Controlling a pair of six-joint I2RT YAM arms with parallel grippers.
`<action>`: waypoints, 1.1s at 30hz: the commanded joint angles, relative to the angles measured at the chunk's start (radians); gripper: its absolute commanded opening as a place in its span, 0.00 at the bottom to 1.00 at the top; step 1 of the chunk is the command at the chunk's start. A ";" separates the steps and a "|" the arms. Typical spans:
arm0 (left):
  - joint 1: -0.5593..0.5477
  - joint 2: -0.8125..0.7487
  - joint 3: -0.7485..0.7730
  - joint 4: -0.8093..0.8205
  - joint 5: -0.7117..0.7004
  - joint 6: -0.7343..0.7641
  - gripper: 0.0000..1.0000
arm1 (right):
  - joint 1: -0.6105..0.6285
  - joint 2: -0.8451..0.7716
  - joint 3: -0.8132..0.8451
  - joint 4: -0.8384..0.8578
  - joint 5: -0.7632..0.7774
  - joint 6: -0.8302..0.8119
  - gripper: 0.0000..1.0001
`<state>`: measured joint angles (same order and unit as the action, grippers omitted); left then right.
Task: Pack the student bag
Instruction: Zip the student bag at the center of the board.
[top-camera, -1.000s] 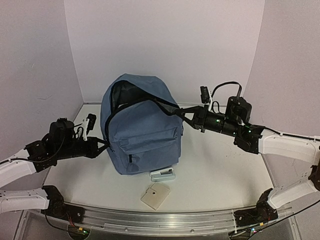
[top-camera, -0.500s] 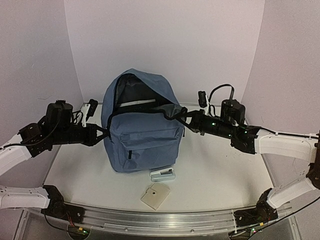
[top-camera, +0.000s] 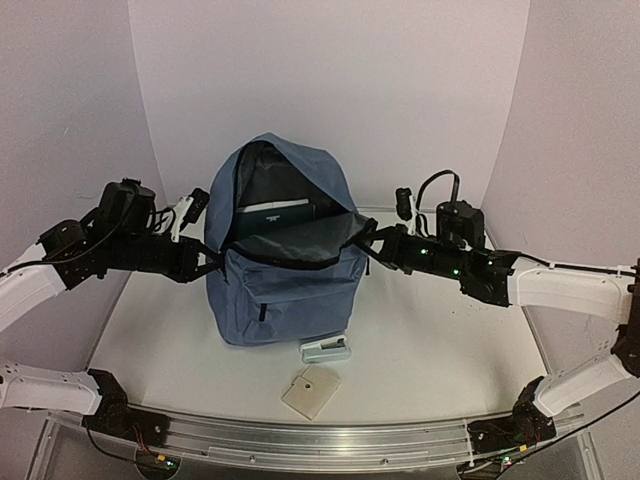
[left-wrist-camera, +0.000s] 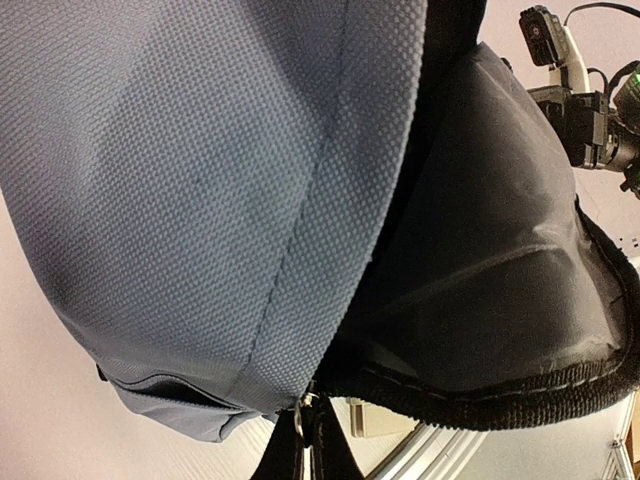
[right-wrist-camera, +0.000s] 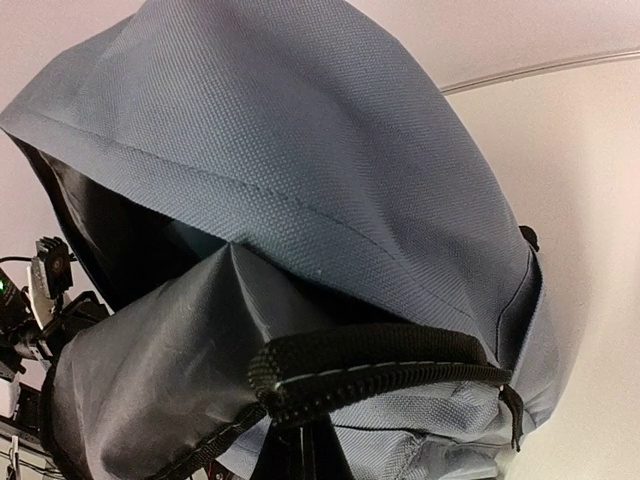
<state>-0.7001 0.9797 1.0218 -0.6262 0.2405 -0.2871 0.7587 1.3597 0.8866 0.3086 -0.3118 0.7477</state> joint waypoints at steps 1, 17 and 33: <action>0.002 -0.006 0.107 0.158 0.113 -0.037 0.00 | 0.015 -0.038 0.068 -0.032 0.029 -0.033 0.00; 0.002 0.061 0.036 0.104 0.178 -0.091 0.00 | 0.083 -0.173 0.071 -0.048 0.055 -0.227 0.58; 0.002 0.065 0.002 0.125 0.152 -0.185 0.00 | 0.470 -0.122 0.012 0.123 0.202 -0.502 0.63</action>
<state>-0.6983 1.0546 1.0065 -0.5932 0.3980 -0.4424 1.1005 1.1901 0.9125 0.3544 -0.2262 0.3541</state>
